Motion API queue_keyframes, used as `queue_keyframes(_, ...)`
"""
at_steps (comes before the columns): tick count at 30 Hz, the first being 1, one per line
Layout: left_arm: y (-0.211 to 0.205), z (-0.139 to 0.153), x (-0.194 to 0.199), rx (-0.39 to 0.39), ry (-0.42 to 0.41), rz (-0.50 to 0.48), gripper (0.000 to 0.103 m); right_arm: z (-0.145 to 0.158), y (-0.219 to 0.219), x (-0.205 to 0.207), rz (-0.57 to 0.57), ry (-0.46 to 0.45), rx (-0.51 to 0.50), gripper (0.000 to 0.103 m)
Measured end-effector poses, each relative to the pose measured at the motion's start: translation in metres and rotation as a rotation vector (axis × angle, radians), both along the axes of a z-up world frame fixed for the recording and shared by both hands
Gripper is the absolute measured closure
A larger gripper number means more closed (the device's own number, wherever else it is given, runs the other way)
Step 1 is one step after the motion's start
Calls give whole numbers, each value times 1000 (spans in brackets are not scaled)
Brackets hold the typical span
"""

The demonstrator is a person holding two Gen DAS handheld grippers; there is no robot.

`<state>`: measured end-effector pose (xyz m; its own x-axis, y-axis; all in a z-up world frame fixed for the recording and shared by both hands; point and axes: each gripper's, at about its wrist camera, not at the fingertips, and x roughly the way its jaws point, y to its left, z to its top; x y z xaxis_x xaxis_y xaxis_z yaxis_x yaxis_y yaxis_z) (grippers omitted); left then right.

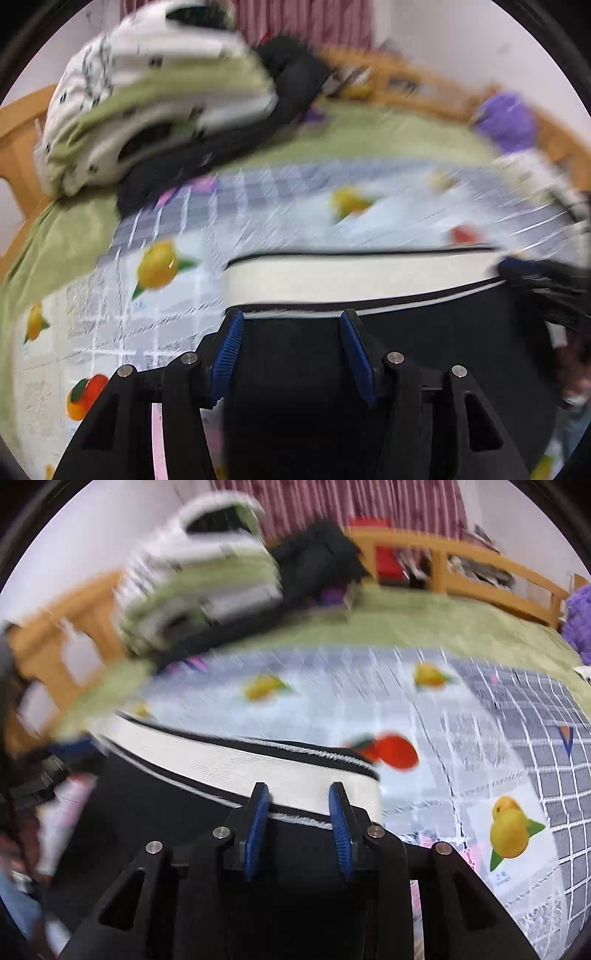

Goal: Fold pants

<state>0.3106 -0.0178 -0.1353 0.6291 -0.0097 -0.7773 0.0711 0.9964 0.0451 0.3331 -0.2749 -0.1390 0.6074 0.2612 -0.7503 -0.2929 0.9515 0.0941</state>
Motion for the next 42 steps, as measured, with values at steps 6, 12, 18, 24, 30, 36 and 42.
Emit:
queue_keyframes(6, 14, -17, 2, -86, -7, 17, 39, -11, -5, 4, 1, -39, 5, 72)
queue_keyframes(12, 14, -21, -1, -99, -32, 11, 38, -12, -8, -2, -10, -66, 23, 72)
queue_keyframes(18, 14, -22, 1, -105, -37, 10, 37, -11, -3, -4, -6, -77, -18, 70)
queue_keyframes(24, 15, -22, 0, -111, -37, 12, 37, -11, -4, -6, -1, -79, -11, 70)
queue_keyframes(30, 14, -22, 0, -109, -36, 11, 36, -11, -6, -8, 3, -85, 3, 70)
queue_keyframes(36, 14, -22, 0, -109, -35, 10, 35, -11, -7, -9, 2, -86, 10, 70)
queue_keyframes(42, 14, -23, 0, -109, -35, 10, 34, -11, -7, -9, 2, -87, 10, 70)
